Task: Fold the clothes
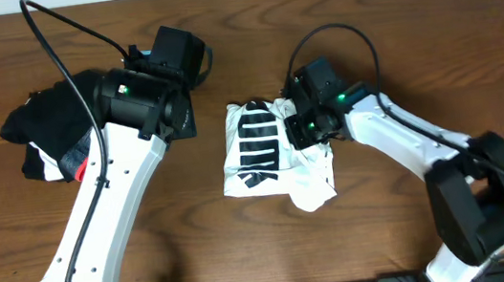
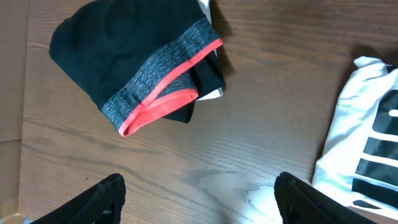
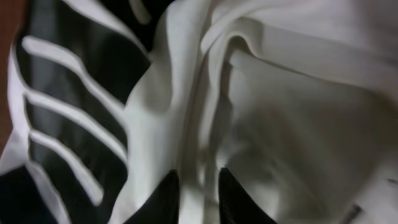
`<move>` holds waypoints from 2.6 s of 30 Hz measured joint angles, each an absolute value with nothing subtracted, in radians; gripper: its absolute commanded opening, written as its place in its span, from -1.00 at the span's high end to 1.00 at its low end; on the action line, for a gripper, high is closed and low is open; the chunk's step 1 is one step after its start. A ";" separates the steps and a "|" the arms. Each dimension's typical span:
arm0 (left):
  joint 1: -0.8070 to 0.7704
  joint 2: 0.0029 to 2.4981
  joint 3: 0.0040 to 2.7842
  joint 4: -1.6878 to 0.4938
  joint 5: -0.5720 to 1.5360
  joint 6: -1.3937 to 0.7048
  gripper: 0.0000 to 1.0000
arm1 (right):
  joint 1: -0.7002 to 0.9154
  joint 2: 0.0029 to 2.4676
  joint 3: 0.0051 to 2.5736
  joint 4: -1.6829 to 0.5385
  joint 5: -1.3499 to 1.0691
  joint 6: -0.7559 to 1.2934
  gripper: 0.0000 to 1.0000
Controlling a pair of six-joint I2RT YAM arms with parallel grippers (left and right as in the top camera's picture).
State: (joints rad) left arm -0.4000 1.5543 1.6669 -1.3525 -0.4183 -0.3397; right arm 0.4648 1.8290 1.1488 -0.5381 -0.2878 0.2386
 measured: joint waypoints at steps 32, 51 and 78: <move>-0.400 1.555 1.667 -1.335 -0.418 -0.340 -0.58 | 0.278 1.658 1.148 -0.647 -0.246 0.150 0.31; -0.403 1.558 1.204 -1.050 0.186 -0.307 -0.57 | 0.278 1.658 1.139 -0.998 -0.438 0.121 0.33; -0.403 1.562 1.041 -0.817 0.279 -0.311 -0.57 | 0.292 1.653 0.892 -0.669 -0.583 0.148 0.98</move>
State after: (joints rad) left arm -0.4030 1.5620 1.0409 -0.8173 0.2790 -0.3107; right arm 0.2920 1.6527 0.8925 -0.6689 -0.5831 0.1482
